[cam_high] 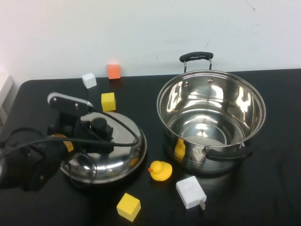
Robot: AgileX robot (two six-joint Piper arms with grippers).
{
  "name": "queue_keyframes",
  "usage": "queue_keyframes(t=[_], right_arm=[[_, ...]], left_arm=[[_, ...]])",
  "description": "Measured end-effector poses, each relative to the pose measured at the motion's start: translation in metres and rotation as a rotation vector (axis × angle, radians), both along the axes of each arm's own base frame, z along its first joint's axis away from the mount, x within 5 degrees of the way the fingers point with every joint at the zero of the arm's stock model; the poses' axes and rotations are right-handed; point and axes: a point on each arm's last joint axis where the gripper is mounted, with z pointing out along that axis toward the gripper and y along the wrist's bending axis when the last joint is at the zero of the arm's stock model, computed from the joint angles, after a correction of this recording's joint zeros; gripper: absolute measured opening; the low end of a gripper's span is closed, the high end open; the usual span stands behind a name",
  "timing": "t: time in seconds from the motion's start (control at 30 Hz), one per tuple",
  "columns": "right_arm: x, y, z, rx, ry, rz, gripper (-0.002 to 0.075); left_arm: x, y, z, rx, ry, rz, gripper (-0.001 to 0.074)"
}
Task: Cover the pot
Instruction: Pick up the pot lid, then place the pot lid on the pot
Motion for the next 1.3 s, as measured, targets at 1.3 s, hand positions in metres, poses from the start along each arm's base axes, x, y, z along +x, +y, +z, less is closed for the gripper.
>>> queue_keyframes(t=[1.3], right_arm=[[0.0,0.0,0.0,0.0,0.0,0.0,-0.0002]], left_arm=[[-0.002,-0.168,0.119,-0.215,-0.417,-0.446,0.0333]])
